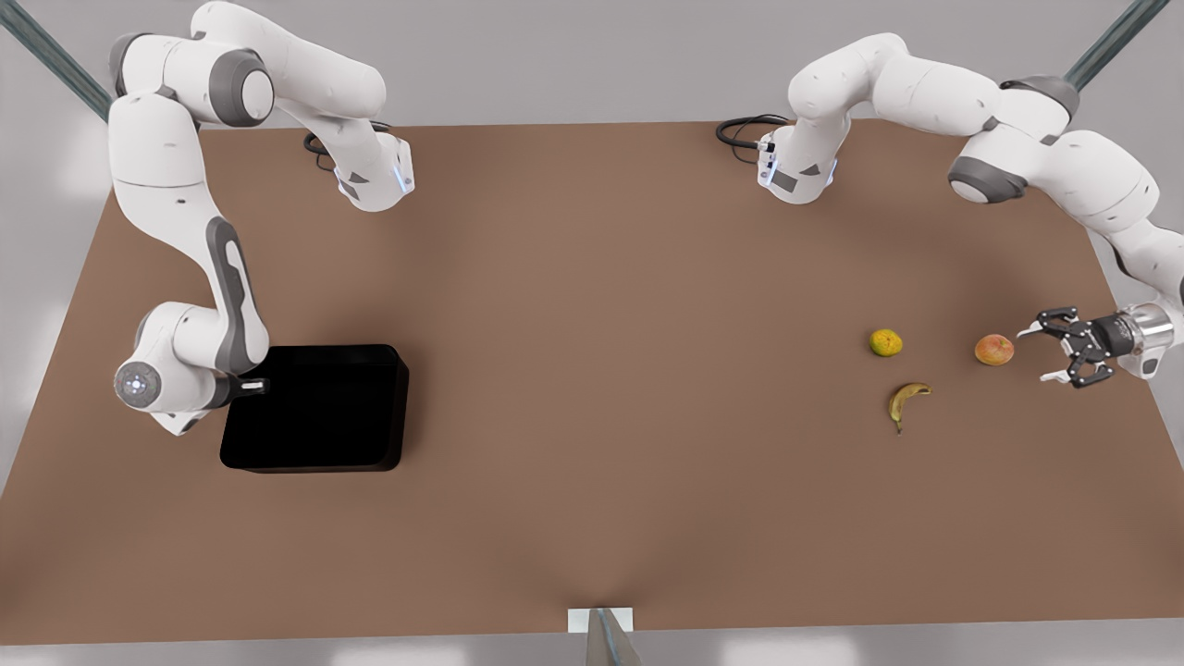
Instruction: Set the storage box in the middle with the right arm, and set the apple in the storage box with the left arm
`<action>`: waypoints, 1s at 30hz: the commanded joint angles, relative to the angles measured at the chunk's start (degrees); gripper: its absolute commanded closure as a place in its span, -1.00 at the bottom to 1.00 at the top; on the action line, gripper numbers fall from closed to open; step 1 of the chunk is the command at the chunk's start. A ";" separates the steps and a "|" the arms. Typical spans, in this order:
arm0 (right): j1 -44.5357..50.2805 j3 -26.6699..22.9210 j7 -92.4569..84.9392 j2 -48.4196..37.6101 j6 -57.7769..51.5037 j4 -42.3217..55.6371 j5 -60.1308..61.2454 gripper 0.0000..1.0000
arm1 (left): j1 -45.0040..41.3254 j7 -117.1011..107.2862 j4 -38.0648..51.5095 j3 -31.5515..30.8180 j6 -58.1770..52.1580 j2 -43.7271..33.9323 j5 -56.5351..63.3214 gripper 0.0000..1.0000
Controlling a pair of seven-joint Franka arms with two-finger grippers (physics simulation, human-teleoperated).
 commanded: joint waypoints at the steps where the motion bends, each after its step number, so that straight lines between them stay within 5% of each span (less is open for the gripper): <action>1: 0.00 0.00 0.00 0.04 0.01 0.00 0.00 0.11 | 0.06 0.05 0.14 -0.03 -0.52 0.17 0.12 -1.00; 7: -0.18 0.00 -0.09 0.30 -1.13 0.53 0.00 0.57 | 0.06 5.24 7.61 -0.64 -1.22 3.95 8.47 -1.00; 14: -0.35 0.00 -0.44 0.39 -2.28 1.50 -0.09 0.57 | -0.91 16.40 3.65 -3.19 -0.43 1.31 23.84 -1.00; 20: 0.00 1.32 -3.43 -0.05 -3.06 2.64 0.09 0.57 | -1.26 16.93 3.74 -4.51 8.97 3.33 23.41 -1.00; 26: 1.84 9.05 -3.34 -0.40 -7.73 8.18 0.44 0.57 | -1.26 16.93 1.63 -4.51 11.96 4.47 21.65 -1.00; 30: 11.07 9.84 -2.46 1.62 -6.93 12.13 4.39 0.57 | -0.64 17.10 1.63 -4.33 12.31 4.91 20.68 -1.00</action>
